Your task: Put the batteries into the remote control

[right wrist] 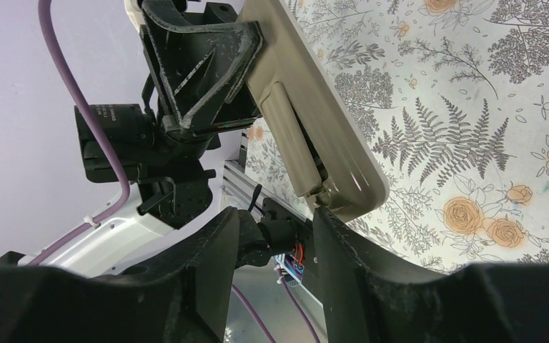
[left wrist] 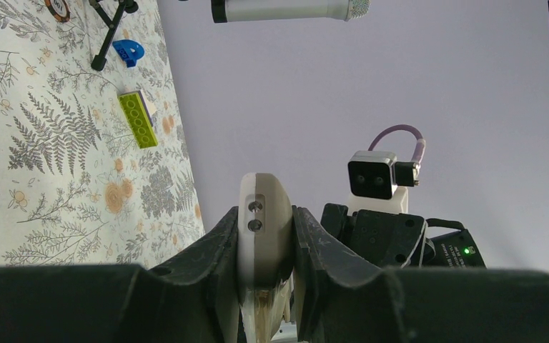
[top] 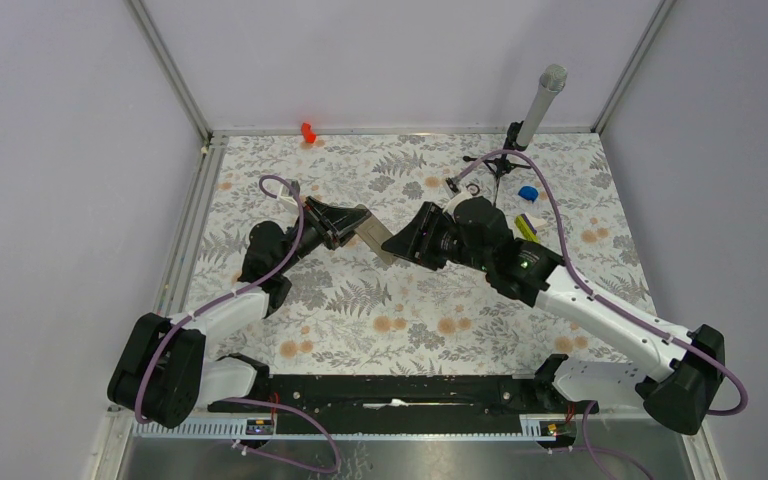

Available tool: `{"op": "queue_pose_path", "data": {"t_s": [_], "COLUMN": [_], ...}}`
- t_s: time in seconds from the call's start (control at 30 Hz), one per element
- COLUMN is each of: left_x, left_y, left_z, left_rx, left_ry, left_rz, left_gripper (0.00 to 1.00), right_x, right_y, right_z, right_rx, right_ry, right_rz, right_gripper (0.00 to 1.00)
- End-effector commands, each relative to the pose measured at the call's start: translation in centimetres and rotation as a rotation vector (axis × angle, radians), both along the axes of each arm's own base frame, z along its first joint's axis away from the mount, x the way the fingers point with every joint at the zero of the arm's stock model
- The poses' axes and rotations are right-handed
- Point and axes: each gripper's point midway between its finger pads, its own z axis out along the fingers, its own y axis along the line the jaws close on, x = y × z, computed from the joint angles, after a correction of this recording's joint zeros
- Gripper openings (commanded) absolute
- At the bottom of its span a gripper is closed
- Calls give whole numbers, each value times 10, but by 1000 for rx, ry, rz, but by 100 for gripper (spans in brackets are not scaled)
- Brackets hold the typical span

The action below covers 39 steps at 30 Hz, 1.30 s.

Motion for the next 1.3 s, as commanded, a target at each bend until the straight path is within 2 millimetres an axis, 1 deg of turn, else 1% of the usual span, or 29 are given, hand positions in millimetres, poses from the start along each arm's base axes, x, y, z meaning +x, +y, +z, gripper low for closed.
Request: {"op": "queue_pose_path", "data": {"t_s": [0.0, 0.3, 0.53, 0.87, 1.13, 1.27], "left_x": [0, -4, -4, -3, -3, -4], "left_y": [5, 4, 5, 5, 6, 6], "left_z": [42, 44, 41, 41, 43, 44], "left_rx": [-65, -68, -65, -65, -69, -69], "left_ry": [-126, -130, -126, -127, -132, -133], "left_rz": [19, 8, 9, 17, 18, 16], "left_gripper": [0, 0, 0, 0, 0, 0], "right_x": [6, 13, 16, 13, 14, 15], "right_y": [1, 4, 5, 7, 2, -3], "right_z": [5, 7, 14, 19, 5, 4], "right_rx": [37, 60, 86, 133, 116, 114], "right_ry": [-17, -29, -44, -17, 19, 22], "right_rz": [-26, -46, -59, -60, -99, -121], "right_gripper": [49, 43, 33, 32, 32, 31]}}
